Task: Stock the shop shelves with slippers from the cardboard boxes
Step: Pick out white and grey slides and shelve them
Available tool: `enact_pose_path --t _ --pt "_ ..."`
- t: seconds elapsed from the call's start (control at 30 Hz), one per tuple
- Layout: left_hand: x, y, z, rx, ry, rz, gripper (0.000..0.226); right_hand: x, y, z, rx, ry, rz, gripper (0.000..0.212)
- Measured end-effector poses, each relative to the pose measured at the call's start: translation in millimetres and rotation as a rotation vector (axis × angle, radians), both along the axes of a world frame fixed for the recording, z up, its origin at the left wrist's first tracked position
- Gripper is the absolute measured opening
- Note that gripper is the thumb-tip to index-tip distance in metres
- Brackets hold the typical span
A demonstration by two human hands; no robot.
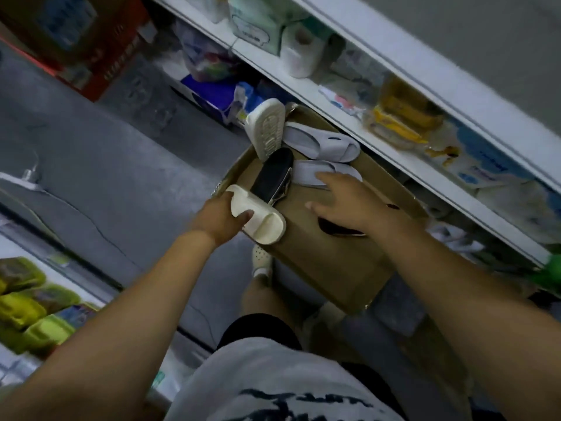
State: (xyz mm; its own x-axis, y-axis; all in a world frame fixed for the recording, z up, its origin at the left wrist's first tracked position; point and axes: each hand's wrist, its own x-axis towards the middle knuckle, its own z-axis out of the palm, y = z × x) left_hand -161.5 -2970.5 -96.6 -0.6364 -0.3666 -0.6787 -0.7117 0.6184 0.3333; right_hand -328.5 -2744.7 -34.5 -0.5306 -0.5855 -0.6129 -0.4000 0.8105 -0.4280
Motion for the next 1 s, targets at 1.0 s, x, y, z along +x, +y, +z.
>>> enact_pose_path --t 1.0 --pt "-27.0 -29.9 -118.2 0.598 0.013 0.508 0.039 -94.9 -153.5 -122.7 -0.14 -0.524 -1.165 0.046"
